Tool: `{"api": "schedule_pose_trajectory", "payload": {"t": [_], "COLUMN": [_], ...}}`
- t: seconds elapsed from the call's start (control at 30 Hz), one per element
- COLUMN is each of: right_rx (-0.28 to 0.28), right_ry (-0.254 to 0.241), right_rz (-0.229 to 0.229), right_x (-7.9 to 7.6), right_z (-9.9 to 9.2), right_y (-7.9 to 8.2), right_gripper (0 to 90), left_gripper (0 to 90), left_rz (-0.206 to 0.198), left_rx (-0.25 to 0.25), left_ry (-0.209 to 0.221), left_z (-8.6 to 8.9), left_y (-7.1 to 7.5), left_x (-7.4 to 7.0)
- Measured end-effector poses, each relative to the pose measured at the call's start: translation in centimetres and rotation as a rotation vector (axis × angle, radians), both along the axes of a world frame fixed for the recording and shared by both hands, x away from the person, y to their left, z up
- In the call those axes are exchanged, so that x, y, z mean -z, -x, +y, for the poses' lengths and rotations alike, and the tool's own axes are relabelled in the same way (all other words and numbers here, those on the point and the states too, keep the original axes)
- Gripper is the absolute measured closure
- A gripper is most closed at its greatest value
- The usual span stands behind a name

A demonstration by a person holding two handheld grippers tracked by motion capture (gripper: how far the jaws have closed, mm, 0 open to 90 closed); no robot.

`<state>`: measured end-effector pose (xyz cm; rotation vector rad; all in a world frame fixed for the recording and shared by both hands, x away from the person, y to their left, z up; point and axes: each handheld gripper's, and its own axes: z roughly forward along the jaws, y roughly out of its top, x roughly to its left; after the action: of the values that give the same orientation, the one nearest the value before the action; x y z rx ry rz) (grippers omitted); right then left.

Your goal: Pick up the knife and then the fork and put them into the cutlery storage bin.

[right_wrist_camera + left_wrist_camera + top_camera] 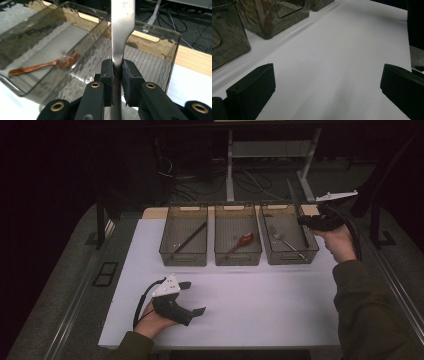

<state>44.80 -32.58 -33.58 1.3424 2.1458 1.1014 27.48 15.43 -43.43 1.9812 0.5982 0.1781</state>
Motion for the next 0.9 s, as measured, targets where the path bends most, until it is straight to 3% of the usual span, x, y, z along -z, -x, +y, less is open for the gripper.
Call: {"api": "schedule_pose_trajectory", "payload": {"t": [0.47, 0.9], "right_rx": [0.014, -0.006], "right_ry": [0.053, 0.111], "right_rz": [0.069, 0.118], "right_x": [4.4, 5.4], "right_z": [-1.0, -0.1], "right_y": [-0.2, -0.5], "right_gripper": [78.7, 78.5], "left_gripper": [0.0, 0.0], "left_rz": [0.004, 0.008], "left_rx": [0.004, 0.010], "left_ry": [-0.003, -0.007], "left_z": [-0.2, -0.3], "left_y": [0.0, 0.0], "left_x": [0.1, 0.1]}}
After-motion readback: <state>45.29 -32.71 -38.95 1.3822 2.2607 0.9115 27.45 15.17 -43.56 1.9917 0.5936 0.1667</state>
